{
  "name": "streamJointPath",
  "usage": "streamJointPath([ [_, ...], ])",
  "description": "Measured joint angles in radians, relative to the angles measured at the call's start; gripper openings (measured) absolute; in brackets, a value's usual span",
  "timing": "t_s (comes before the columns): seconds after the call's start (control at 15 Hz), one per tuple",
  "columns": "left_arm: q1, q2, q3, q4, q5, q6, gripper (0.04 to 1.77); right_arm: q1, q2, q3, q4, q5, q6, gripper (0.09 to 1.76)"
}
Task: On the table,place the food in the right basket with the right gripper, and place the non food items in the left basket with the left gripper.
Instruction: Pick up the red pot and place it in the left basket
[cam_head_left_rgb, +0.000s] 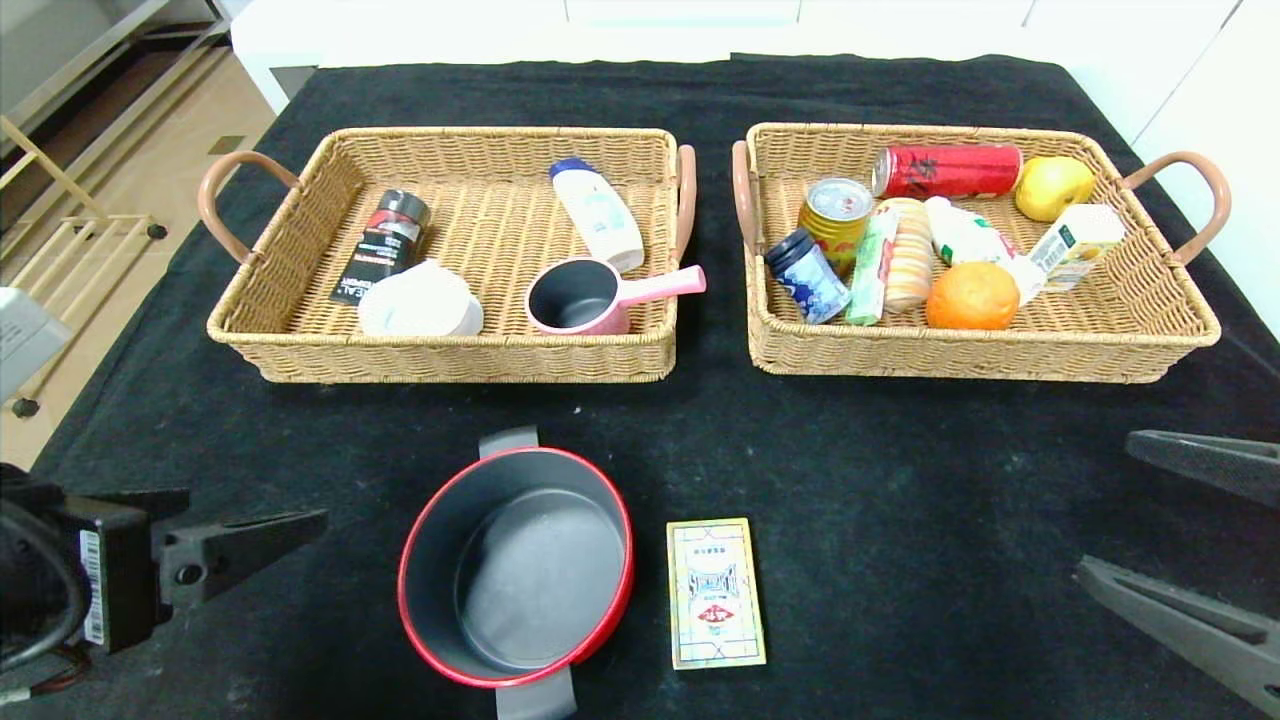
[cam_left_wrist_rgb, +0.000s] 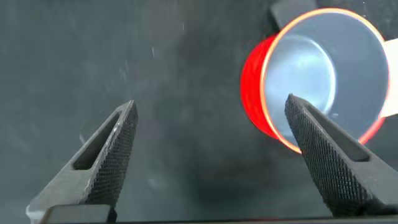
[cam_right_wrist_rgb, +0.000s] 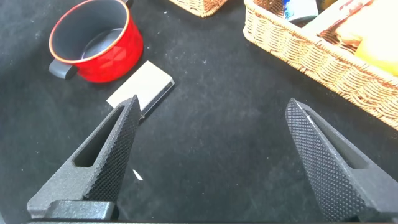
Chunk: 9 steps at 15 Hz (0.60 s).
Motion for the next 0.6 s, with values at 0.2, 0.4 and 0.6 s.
streamJointPath([
  [0.2,-0.013,0.050,-0.048,0.039,0.020,-0.048,1.72,0.001,0.003,0.000,0.000,0.000,0.000,1.70],
  [0.4,-0.029,0.118,-0.113,0.094,0.047,-0.071,1.72,0.003,0.006,0.002,0.001,0.000,0.000,1.71],
  [0.6,-0.054,0.194,-0.167,0.118,0.095,-0.124,1.72,0.003,0.020,0.005,0.000,0.000,-0.002,1.71],
])
